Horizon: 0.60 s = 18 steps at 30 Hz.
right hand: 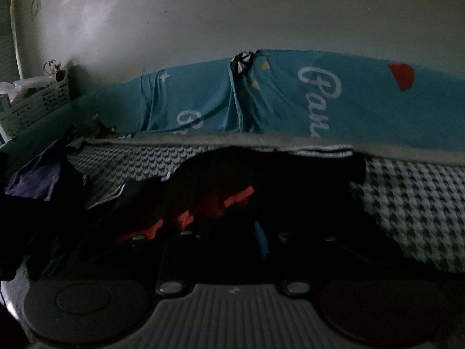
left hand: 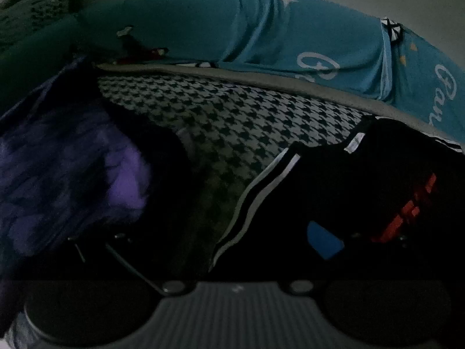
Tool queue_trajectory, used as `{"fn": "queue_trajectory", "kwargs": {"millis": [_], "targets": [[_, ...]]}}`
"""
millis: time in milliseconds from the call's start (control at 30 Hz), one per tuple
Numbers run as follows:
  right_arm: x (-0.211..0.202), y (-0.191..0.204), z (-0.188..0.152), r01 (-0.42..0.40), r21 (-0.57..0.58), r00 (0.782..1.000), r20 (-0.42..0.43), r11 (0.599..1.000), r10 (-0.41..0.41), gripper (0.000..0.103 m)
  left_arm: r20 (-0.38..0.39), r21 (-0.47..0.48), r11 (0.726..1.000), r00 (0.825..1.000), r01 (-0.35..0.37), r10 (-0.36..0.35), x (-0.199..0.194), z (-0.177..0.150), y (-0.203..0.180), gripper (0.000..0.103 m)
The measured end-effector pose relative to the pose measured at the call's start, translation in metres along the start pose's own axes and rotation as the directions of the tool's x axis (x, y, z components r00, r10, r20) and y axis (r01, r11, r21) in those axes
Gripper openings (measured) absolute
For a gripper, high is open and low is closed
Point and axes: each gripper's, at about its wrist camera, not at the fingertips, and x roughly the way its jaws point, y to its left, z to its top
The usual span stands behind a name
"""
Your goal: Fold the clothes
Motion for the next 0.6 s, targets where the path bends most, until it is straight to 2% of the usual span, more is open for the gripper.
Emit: {"fn": "queue_trajectory", "kwargs": {"millis": [133,300,467,600], "targets": [[0.022,0.004,0.015,0.011,-0.013,1.0,0.027,1.0,-0.011,0.037,-0.041,-0.003,1.0,0.999,0.019,-0.019,0.018,0.008,0.0,0.103],[0.053,0.01,0.037,0.028,-0.05,0.998,0.063,0.998,-0.025,0.043,-0.085,0.037,0.999,0.996,0.022,-0.019,0.038,0.013,-0.005,0.103],[0.084,0.011,0.056,0.028,-0.061,0.996,0.091,0.998,-0.023,0.056,-0.093,0.07,0.997,0.995,0.029,-0.023,0.046,0.017,-0.009,0.103],[0.11,0.01,0.068,0.039,-0.087,0.996,0.087,0.995,-0.031,0.063,-0.094,0.105,0.994,0.995,0.038,-0.028,0.05,0.02,-0.015,0.103]]}}
